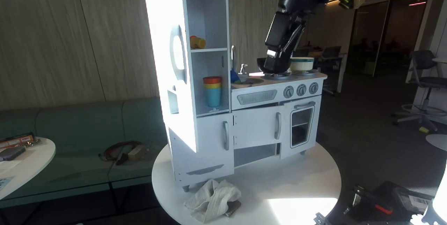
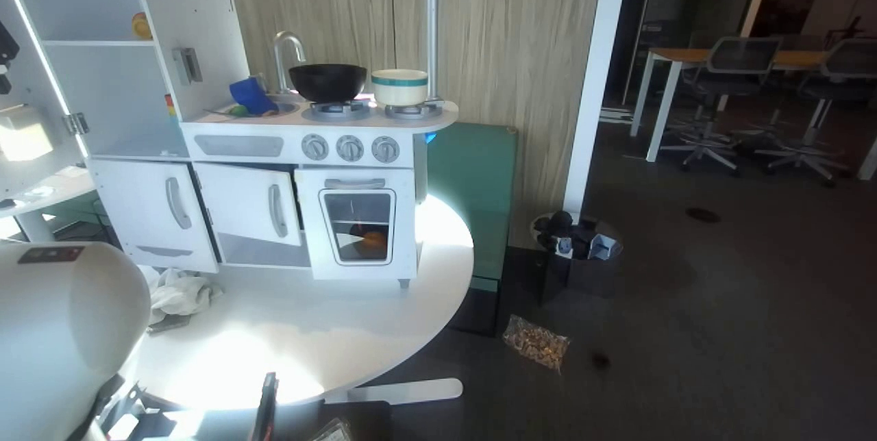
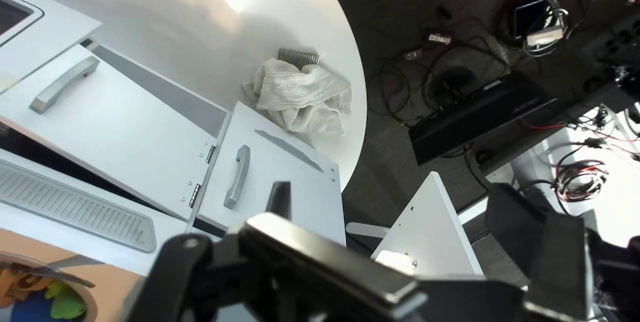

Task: Open the top left cabinet door and the bottom middle cabinet door

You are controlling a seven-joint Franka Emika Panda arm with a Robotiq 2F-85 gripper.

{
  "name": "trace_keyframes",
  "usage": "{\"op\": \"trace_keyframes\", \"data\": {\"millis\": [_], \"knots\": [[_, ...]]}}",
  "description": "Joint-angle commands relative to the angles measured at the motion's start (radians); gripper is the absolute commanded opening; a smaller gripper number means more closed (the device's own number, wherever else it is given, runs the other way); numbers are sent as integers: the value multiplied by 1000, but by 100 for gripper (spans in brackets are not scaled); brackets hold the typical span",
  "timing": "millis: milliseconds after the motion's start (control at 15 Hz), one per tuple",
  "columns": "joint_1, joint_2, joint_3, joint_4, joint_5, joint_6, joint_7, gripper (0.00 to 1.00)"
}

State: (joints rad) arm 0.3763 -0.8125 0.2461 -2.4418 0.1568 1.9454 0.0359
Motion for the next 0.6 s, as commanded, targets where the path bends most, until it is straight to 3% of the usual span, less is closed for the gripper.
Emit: {"op": "trace_keyframes", "data": {"millis": [0, 133, 400, 467, 533], "knots": [[-17, -2, 11, 4, 11, -6, -7, 100], [-18, -2, 11, 4, 11, -7, -5, 100], [3, -13, -2, -44, 34, 123, -55, 100], [1, -21, 3, -67, 36, 198, -55, 100], [-59, 66, -63, -72, -14, 305, -126, 100]]}}
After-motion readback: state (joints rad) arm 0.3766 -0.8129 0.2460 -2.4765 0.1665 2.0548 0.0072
